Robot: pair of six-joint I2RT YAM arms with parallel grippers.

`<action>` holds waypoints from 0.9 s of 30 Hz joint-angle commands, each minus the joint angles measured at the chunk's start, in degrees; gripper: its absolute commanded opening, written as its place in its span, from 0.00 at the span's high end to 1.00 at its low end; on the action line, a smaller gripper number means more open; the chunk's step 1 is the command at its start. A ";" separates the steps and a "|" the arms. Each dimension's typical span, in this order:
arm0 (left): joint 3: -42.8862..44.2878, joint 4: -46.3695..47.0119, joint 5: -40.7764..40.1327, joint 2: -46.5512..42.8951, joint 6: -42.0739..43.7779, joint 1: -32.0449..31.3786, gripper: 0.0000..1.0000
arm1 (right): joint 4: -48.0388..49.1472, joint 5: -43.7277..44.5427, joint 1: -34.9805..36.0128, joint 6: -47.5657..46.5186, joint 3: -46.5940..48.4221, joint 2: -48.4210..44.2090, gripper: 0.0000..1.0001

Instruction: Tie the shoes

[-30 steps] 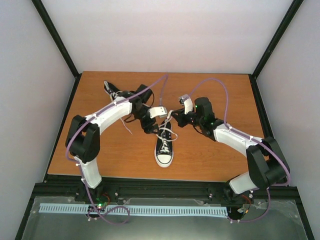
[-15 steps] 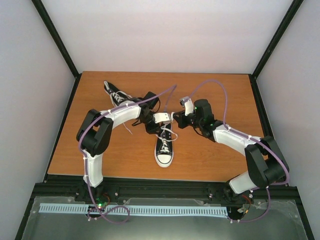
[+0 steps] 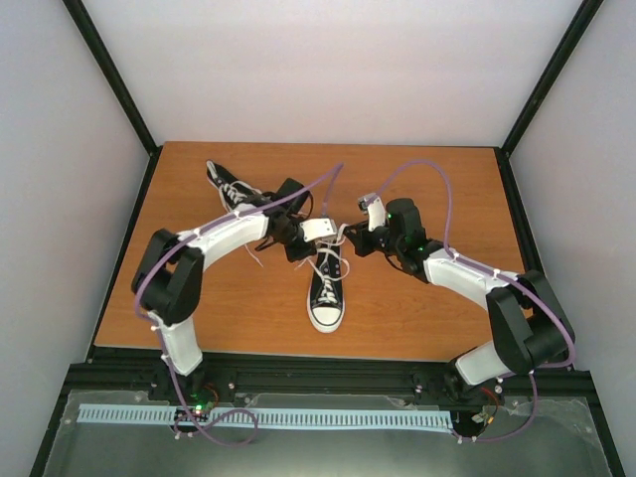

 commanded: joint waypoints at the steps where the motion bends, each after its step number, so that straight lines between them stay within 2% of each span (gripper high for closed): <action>1: 0.26 -1.37 2.94 -8.19 -1.14 -0.52 0.99 | 0.36 -1.78 -0.31 -0.03 0.89 1.91 0.97; 7: -0.24 -3.64 6.55 -12.78 -1.80 -0.60 0.99 | -0.20 -7.89 -0.33 -1.00 4.70 6.98 0.97; 10: -0.28 -3.61 7.54 -14.55 -1.88 -0.61 0.99 | -6.08 -11.39 0.79 -5.49 8.95 11.45 0.97; 12: -0.28 -3.32 7.85 -15.39 -2.33 -0.58 0.99 | -9.07 -17.04 1.46 -9.26 9.89 13.31 0.93; 14: -0.52 -2.99 8.02 -15.83 -2.67 -0.61 0.99 | -12.04 -25.19 1.61 -13.33 9.70 13.50 0.85; 16: -0.91 -2.91 8.05 -15.90 -2.87 -0.61 0.99 | -17.18 -28.63 1.71 -17.44 9.69 13.13 0.73; 20: -1.67 -2.39 7.29 -16.06 -2.91 -0.61 0.99 | -26.36 -25.76 1.59 -23.35 10.39 11.51 0.52; 25: -1.71 -2.25 7.51 -16.79 -3.51 -0.61 0.99 | -32.32 -22.65 1.11 -26.75 11.05 8.07 0.41; 27: -1.51 -2.25 7.78 -16.99 -3.64 -0.61 0.99 | -34.59 -19.09 1.10 -25.91 12.15 8.36 0.34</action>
